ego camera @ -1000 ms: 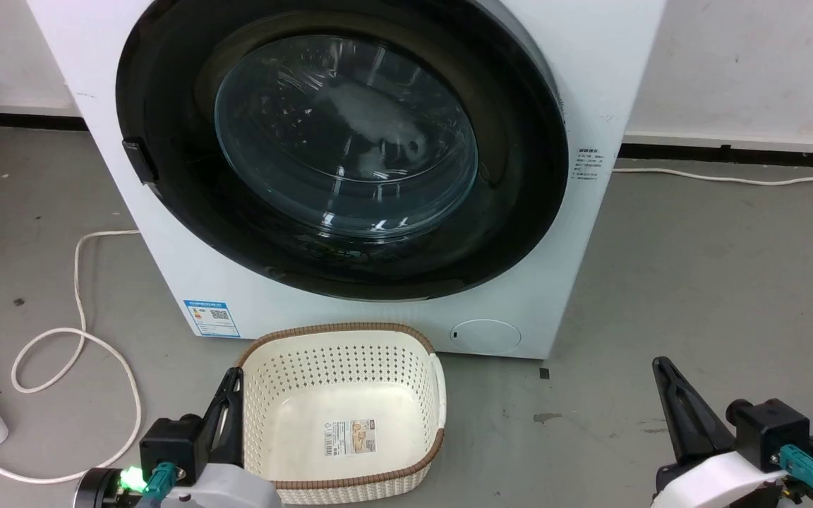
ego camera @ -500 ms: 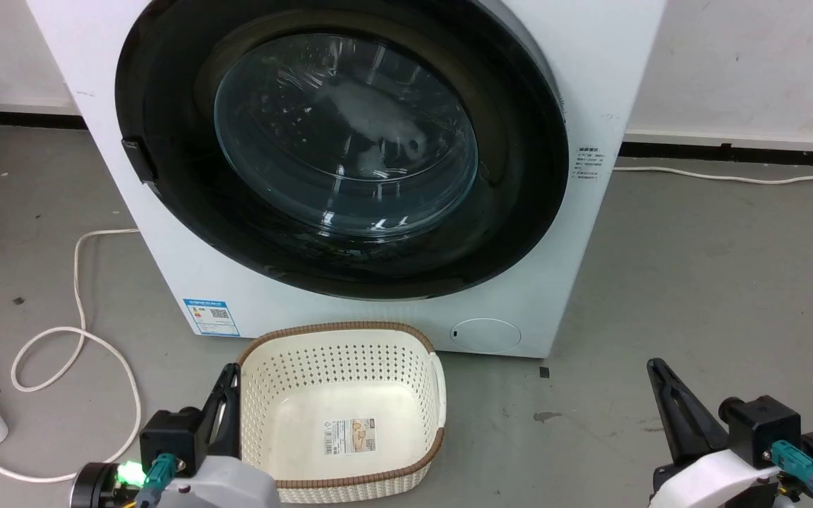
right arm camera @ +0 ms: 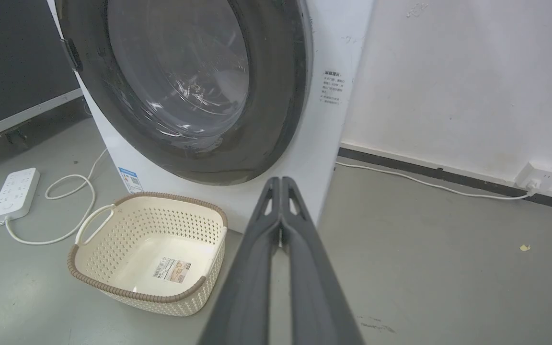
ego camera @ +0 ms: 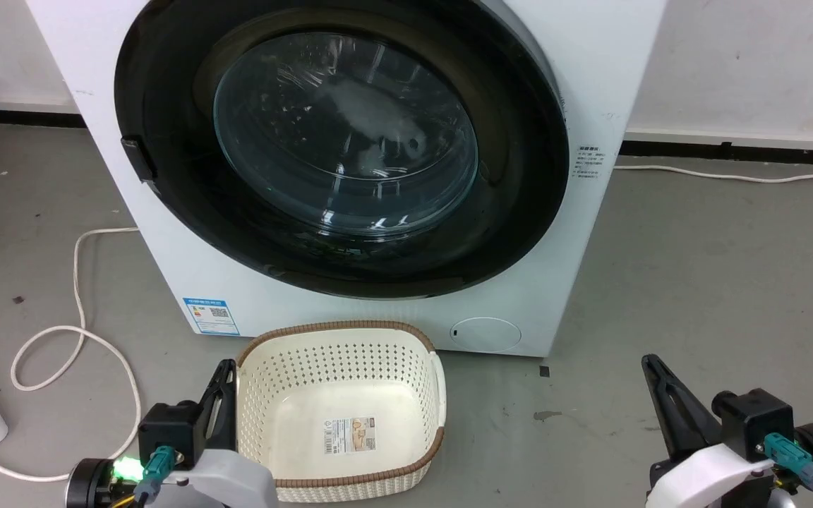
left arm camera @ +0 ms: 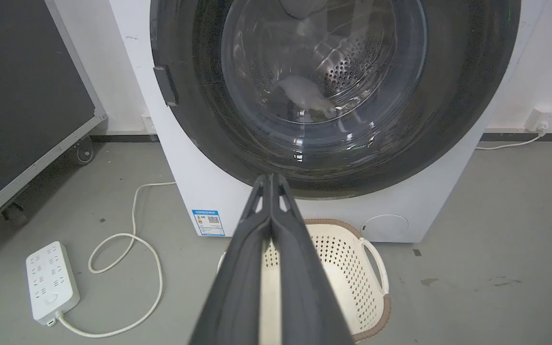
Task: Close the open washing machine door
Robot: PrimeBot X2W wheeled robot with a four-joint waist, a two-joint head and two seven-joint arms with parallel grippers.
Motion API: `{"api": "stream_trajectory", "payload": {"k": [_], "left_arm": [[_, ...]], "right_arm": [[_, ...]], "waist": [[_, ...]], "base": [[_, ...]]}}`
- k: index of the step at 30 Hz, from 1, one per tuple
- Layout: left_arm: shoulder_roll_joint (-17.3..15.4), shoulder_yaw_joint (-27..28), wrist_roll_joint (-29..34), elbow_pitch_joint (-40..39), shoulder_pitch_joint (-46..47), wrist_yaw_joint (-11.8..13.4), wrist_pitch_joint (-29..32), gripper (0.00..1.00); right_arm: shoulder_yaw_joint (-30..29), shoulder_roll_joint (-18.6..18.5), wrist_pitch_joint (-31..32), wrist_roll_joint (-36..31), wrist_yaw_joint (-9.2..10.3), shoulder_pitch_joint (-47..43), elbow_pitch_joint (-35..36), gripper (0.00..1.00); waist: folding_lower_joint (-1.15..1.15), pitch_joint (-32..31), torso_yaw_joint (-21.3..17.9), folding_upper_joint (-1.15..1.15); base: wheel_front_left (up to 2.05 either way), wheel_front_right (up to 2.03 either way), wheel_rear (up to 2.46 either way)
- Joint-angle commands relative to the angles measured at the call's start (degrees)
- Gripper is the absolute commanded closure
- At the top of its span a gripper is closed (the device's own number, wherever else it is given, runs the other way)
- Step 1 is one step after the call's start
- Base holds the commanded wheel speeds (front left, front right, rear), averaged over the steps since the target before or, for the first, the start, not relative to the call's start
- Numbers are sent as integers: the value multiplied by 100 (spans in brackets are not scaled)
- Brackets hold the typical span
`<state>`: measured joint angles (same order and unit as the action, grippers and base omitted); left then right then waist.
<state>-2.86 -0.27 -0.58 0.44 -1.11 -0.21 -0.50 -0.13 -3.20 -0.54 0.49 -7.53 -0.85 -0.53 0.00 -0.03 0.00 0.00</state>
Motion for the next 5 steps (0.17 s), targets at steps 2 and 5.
{"api": "stream_trajectory", "payload": {"k": [2,5], "left_arm": [[-2,26,56,-44,110,21,47,100],[-2,27,58,-44,111,21,50,100]], "right_arm": [[12,32,51,-47,4,85,52,100],[13,33,54,-49,4,85,53,100]], "waist": [[0,3,0,0],[0,3,0,0]], "base": [[0,0,0],[0,0,0]]}}
